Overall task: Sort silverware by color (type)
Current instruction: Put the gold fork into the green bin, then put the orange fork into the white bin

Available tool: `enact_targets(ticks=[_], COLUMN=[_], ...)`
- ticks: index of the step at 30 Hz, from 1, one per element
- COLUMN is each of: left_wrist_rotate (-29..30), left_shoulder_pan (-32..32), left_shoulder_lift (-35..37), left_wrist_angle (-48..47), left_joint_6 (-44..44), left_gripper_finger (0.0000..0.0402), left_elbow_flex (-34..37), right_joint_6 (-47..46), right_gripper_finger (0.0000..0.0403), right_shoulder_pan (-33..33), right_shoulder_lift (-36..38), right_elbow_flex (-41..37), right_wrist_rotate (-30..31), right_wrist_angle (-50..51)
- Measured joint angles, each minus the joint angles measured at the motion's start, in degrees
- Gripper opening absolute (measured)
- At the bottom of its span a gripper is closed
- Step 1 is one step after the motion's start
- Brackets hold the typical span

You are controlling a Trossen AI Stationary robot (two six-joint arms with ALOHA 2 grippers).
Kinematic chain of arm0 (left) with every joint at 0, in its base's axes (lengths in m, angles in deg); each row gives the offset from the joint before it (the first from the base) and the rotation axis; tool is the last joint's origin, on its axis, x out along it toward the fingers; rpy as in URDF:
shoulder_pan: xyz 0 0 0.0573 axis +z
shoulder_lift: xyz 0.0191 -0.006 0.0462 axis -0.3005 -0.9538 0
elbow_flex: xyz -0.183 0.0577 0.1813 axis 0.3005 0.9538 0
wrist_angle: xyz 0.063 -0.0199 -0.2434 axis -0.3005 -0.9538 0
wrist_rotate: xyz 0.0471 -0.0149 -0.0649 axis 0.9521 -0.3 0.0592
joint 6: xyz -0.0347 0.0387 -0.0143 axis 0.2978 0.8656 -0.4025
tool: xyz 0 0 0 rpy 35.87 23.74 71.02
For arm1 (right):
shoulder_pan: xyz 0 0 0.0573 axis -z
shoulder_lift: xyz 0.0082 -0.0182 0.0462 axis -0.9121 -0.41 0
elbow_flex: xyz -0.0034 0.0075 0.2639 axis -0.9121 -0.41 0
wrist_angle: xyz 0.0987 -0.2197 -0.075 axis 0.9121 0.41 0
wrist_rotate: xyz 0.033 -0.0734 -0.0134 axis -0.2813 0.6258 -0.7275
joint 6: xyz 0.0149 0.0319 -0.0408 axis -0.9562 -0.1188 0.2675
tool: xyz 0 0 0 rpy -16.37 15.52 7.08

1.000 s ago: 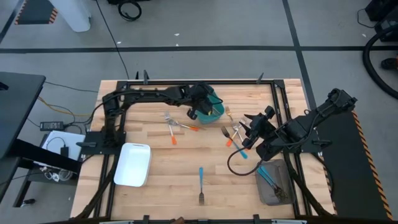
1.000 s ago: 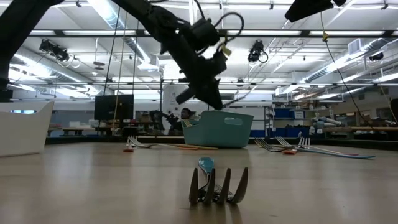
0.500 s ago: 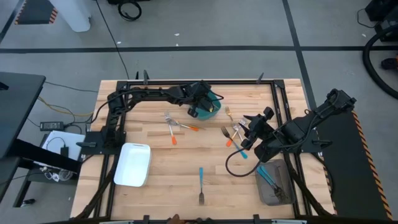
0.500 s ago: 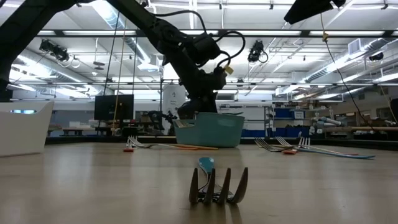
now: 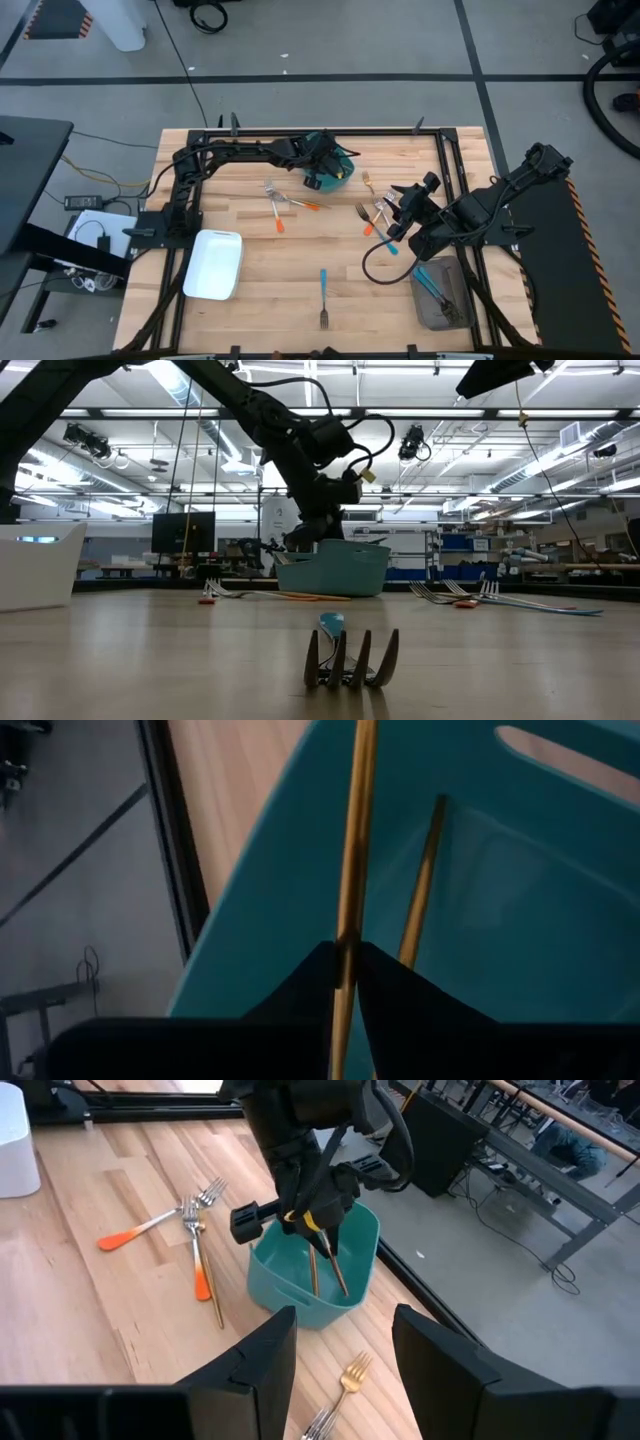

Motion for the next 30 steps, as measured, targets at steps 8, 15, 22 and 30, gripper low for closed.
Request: enact_targets(ticks=[8,15,22,30], left_wrist_rotate=[-0.42,4.0,4.04,3.35], left_shoulder_pan=[-0.31,-1.18,-1.86,-3.0], left_shoulder_lift=[0.01,0.53,4.56,8.23], left_wrist_angle=[-1.21,-2.1,-5.29,-15.9], left_joint_6=[-0.19,0.02,0.24,-1.26], left_gripper_finger=[0.0116,0.017,0.017,0.0156], left_elbow_flex=[0.0,0.0,-0.11,-0.11], right_joint_6=[0.09,0.12,0.12,0.38], right_gripper_finger=[0.0173,0.0173,0.0173,0.0173], right_shoulder_pan=[0.0,0.0,0.0,0.0], right_shoulder_lift=[0.0,0.0,0.02,0.02], right_elbow_flex=[0.0,0.0,0.0,-0.01], right_wrist_rotate=[0.0,0.0,-0.02,-0.33], right_wrist_angle=[-0.18,-0.18,-0.38,-0.38])
